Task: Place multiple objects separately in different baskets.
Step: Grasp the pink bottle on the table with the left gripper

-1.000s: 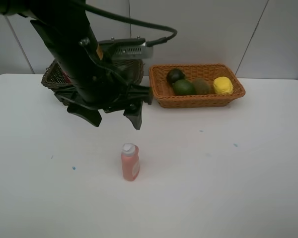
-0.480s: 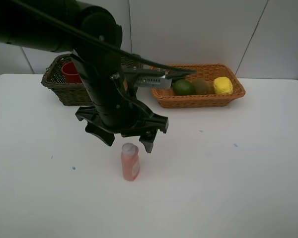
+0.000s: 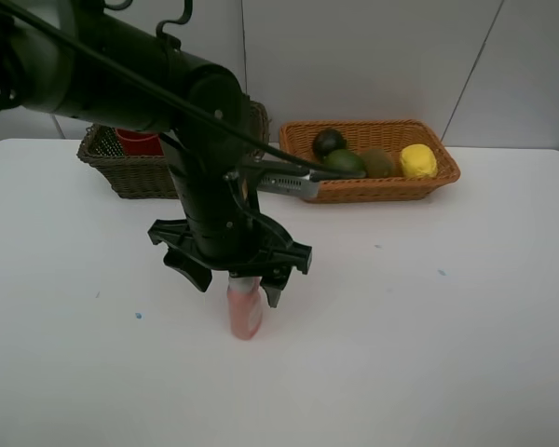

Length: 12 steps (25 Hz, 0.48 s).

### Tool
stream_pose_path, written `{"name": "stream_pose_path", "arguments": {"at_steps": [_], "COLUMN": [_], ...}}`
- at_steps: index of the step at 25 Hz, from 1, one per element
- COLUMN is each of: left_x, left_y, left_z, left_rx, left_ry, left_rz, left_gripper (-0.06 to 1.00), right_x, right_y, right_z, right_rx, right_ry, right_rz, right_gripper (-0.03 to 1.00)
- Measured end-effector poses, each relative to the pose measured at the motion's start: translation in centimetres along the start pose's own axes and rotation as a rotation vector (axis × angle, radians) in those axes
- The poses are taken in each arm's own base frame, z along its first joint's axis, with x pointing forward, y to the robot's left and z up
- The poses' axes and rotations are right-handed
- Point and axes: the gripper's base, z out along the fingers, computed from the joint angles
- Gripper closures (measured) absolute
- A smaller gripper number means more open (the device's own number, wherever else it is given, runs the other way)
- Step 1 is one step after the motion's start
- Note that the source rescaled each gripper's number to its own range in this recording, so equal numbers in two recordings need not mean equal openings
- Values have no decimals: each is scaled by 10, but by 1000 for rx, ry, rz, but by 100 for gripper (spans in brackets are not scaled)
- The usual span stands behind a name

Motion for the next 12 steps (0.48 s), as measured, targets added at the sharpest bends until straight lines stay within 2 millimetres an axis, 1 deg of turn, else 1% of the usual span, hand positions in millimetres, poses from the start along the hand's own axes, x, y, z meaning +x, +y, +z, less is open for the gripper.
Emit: {"name": "stream_pose_path", "arguments": {"at_steps": [5,12], "left_x": [-1,-4], "left_y": [0,-1], "left_z": [12,17], "left_rx": [-18,-8], "left_ry": [20,2], "left_rz": [12,19], "left_gripper": [-6,-6], "right_x": [0,0], "right_y": [0,0], "right_z": [0,0], "right_rx": [0,0], "right_ry": [0,0], "right_rz": [0,0], "right_gripper": [-2,-2]}}
